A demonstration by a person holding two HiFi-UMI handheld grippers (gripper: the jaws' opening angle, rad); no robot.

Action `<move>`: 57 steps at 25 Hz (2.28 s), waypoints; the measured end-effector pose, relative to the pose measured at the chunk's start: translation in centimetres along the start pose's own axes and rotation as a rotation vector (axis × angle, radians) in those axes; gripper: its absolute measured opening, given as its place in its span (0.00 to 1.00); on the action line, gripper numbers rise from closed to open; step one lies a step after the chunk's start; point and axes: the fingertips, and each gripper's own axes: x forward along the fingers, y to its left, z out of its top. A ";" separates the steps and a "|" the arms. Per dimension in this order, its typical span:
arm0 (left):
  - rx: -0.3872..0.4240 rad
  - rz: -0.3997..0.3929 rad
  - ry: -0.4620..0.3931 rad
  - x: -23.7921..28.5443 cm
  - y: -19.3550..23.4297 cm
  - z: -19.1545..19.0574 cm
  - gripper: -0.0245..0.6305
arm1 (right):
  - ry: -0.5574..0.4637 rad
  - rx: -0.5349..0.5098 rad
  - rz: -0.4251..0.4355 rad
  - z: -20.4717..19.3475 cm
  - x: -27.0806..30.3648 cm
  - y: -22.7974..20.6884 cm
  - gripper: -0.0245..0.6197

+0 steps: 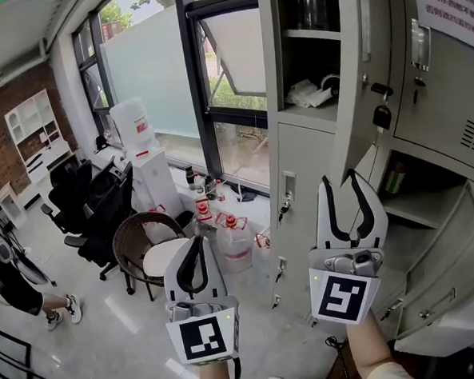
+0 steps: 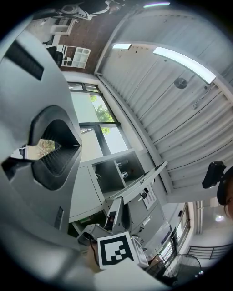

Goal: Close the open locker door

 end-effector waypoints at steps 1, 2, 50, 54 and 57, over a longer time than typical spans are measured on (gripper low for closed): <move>0.003 0.008 0.001 0.0 0.2 -0.1 0.04 | -0.004 -0.009 0.006 0.0 0.2 0.2 0.27; 0.006 0.016 0.003 0.1 0.4 -0.2 0.04 | -0.005 -0.017 0.013 -0.1 0.4 0.5 0.27; -0.078 -0.164 -0.026 21.4 6.9 -8.4 0.04 | 0.050 -0.277 -0.105 -8.9 16.0 9.0 0.27; -0.096 -0.206 -0.033 23.2 7.2 -9.1 0.04 | 0.085 -0.296 -0.128 -9.9 17.4 9.1 0.27; -0.109 -0.228 -0.033 24.6 7.6 -9.6 0.04 | 0.115 -0.280 -0.152 -10.9 18.3 9.1 0.27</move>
